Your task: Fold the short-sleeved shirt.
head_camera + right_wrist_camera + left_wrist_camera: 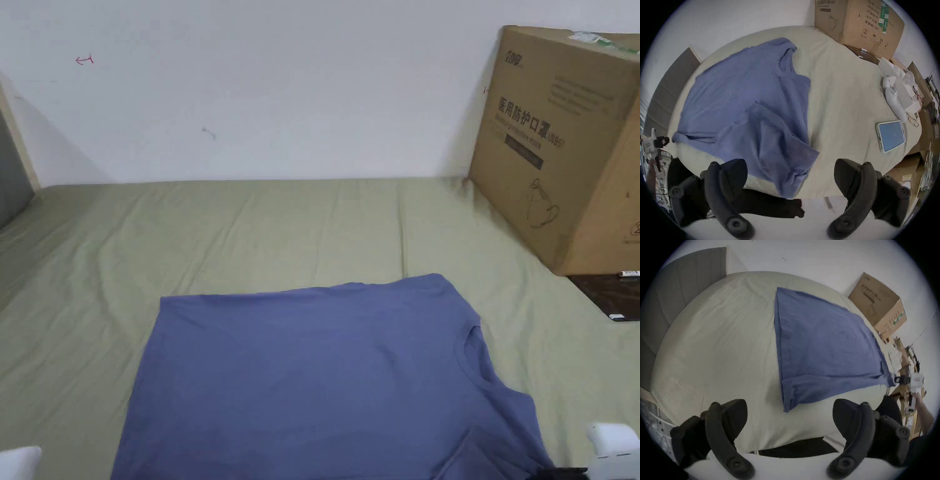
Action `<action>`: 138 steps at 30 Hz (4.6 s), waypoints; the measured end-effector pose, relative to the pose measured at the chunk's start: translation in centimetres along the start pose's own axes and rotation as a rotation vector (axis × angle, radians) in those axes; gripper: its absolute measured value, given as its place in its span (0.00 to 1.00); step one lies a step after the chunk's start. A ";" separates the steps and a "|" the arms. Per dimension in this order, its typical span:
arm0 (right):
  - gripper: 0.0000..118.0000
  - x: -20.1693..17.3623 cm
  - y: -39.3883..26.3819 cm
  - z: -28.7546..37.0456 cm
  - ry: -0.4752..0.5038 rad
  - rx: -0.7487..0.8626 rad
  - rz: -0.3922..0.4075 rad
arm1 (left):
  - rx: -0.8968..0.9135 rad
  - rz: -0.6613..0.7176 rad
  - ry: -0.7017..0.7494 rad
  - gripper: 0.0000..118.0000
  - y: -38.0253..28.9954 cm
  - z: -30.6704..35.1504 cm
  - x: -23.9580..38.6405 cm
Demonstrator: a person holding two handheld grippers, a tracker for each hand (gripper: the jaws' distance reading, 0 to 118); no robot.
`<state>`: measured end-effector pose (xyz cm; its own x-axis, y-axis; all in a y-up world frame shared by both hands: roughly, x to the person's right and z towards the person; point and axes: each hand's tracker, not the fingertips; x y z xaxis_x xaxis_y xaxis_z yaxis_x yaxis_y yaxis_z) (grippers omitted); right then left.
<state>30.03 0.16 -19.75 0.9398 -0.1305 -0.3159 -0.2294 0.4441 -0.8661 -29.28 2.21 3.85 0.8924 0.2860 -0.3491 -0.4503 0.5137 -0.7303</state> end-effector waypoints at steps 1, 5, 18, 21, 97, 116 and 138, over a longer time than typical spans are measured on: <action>0.92 -0.3 0.1 0.7 0.013 0.035 -0.004 | -0.010 0.055 -0.013 0.91 0.4 0.4 0.0; 0.92 -2.5 0.2 3.9 0.069 0.186 -0.016 | 0.065 0.151 -0.178 0.92 1.0 2.0 -0.4; 0.00 -8.9 0.5 9.8 0.181 0.497 -0.127 | 0.346 -0.074 0.002 0.01 -0.2 8.8 6.5; 0.00 -8.7 1.1 9.2 0.185 0.491 -0.069 | 0.313 -0.053 0.009 0.01 0.4 8.3 5.5; 0.03 1.9 22.6 -9.4 0.225 -0.058 -0.436 | -0.004 0.270 -0.067 0.05 18.9 -12.9 -0.2; 0.95 -4.0 12.4 -0.2 0.165 0.227 -0.246 | 0.314 0.110 -0.006 0.93 10.3 -3.0 2.5; 0.00 -6.3 8.6 1.7 0.242 0.254 -0.137 | -0.057 0.063 0.207 0.97 11.9 -15.7 0.3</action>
<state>22.57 6.36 -24.57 0.8633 -0.3960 -0.3128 -0.0075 0.6096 -0.7926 -33.94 -4.24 -14.17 0.8522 0.1412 -0.5038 -0.5083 0.4515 -0.7333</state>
